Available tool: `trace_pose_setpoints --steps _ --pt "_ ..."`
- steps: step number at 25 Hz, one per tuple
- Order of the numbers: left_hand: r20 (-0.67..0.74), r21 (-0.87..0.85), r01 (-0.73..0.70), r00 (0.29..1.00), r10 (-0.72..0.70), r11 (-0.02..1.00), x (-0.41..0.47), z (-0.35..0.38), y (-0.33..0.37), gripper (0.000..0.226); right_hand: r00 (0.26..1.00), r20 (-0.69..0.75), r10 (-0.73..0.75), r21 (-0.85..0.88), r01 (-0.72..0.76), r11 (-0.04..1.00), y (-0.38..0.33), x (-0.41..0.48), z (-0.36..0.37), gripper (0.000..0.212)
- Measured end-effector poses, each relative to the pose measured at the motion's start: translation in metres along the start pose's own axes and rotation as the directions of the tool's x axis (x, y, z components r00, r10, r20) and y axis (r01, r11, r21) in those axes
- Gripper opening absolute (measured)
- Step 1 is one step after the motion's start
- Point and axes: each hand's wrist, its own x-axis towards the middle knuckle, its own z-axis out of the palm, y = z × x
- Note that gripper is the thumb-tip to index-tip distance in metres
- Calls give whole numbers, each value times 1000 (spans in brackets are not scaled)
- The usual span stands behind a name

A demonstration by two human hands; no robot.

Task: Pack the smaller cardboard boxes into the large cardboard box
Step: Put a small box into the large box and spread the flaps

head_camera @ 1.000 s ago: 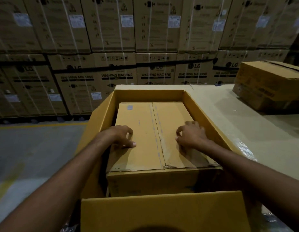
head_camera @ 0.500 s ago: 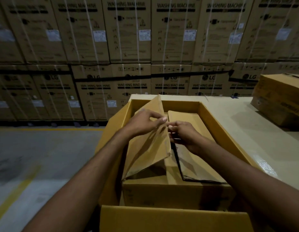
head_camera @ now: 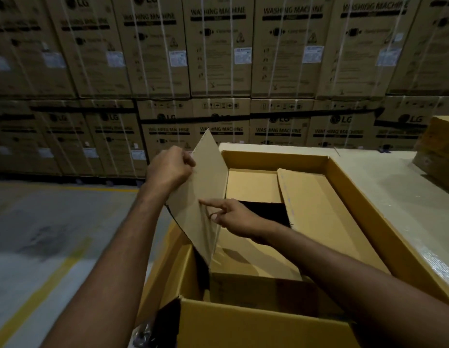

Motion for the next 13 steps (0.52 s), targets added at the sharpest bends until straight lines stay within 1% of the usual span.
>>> trace_pose_setpoints --steps 2,3,4,5,6,7,8,9,10,11,12,13 --pt "-12 72 -17 1000 18 997 -5 1 1 24 1000 -11 7 -14 -7 1000 5 0 -3 54" --pt "-30 142 -53 998 58 988 -9 3 7 27 1000 -22 15 -14 -15 1000 8 -2 -10 51" --pt "-48 225 -116 990 130 967 -12 7 16 28 998 -51 25 -28 -26 999 12 -6 -18 46" --pt "-57 292 -209 970 235 933 -15 12 27 29 994 -102 34 -76 -42 996 17 -11 -28 42" --pt "-44 314 -304 941 334 899 -17 19 39 30 984 -174 43 -172 -73 982 24 -16 -39 38" --pt "-6 298 -379 917 399 876 -19 27 53 30 965 -258 45 -315 -128 940 32 -21 -51 35" --pt "66 260 -429 902 427 865 -20 36 67 28 944 -326 54 -476 -214 853 42 -27 -63 35" --pt "169 216 -450 891 421 867 -19 47 82 26 929 -361 87 -603 -303 738 51 -33 -74 39" --pt "285 166 -453 873 397 876 -17 59 97 23 918 -372 138 -679 -371 634 60 -39 -82 45" --pt "389 109 -438 845 368 892 -16 72 111 20 906 -376 192 -702 -414 579 67 -44 -90 52" --pt "473 39 -401 814 336 915 -14 86 124 16 896 -383 225 -690 -440 575 72 -50 -97 57" --pt "536 -45 -334 787 305 941 -15 101 137 11 886 -402 232 -663 -457 593 76 -55 -104 60"
